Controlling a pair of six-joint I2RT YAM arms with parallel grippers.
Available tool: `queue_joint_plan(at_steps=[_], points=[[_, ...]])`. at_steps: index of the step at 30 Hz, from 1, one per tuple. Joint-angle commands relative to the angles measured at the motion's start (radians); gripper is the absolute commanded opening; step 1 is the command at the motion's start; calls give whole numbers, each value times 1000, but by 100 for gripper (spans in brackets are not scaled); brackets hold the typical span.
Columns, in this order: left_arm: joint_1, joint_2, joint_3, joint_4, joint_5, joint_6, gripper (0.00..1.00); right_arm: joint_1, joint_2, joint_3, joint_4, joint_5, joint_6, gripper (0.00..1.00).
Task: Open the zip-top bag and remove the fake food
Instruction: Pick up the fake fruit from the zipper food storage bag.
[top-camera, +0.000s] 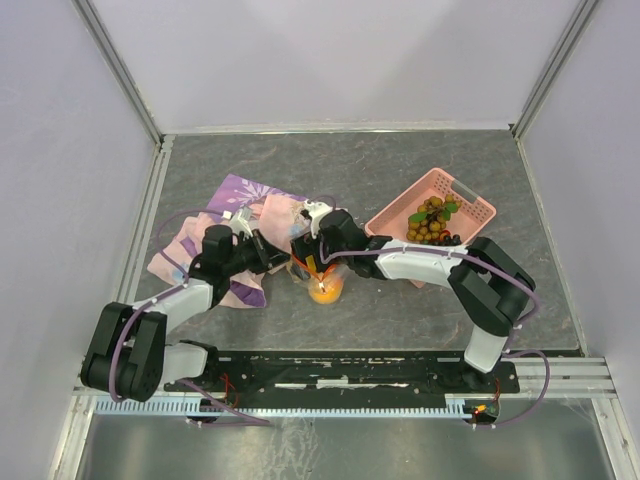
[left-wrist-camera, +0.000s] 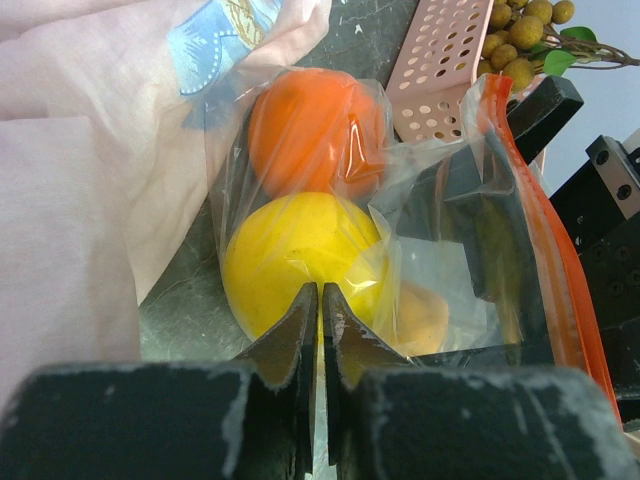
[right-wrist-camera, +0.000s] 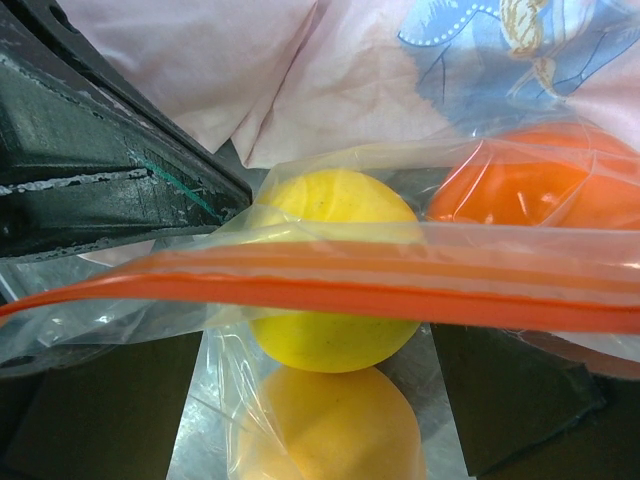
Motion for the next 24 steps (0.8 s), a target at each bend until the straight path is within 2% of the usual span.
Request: queue_joint_plan(at_steps=[1, 6, 9, 14, 24], points=[[-38, 14, 2, 21, 94, -36, 11, 30, 53, 66, -53, -4, -67, 99], [-38, 13, 1, 21, 93, -36, 13, 33, 67, 71, -65, -2, -85, 100], [-38, 4, 0, 20, 85, -37, 14, 36, 76, 82, -90, 3, -88, 96], [-38, -50, -11, -10, 30, -27, 25, 36, 84, 95, -158, 34, -97, 89], [-38, -160, -33, -135, -63, 3, 48, 35, 9, 54, -194, 69, -130, 89]])
